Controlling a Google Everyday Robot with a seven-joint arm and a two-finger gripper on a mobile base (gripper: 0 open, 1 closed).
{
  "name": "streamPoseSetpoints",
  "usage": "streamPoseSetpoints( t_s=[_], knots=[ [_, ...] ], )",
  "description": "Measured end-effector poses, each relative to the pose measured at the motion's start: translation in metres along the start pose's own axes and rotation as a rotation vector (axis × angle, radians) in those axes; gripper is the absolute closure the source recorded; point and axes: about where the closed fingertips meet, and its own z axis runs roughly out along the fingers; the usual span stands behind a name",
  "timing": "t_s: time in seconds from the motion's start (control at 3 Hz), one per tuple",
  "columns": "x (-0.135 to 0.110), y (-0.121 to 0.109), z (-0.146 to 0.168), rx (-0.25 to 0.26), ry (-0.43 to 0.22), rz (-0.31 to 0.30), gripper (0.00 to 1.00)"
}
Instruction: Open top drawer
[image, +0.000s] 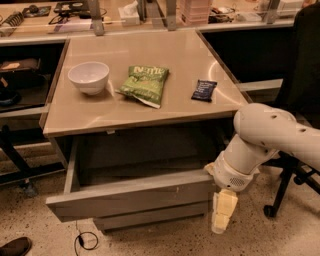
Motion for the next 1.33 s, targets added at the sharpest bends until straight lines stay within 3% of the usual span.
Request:
streamPoseSetpoints(
  t_s=[0.33,0.67,1.0,1.33],
  knots=[
    [0.010,0.032,0.000,-0.024,-0.008,0.002,0.00],
    [0.010,0.031,0.000,-0.024,-0.008,0.002,0.00],
    [0.026,0.060,0.003,-0.044,-0.009,0.030,0.00],
    [0.025,0.058,0.002,-0.047,-0.008,0.023,0.00]
  ],
)
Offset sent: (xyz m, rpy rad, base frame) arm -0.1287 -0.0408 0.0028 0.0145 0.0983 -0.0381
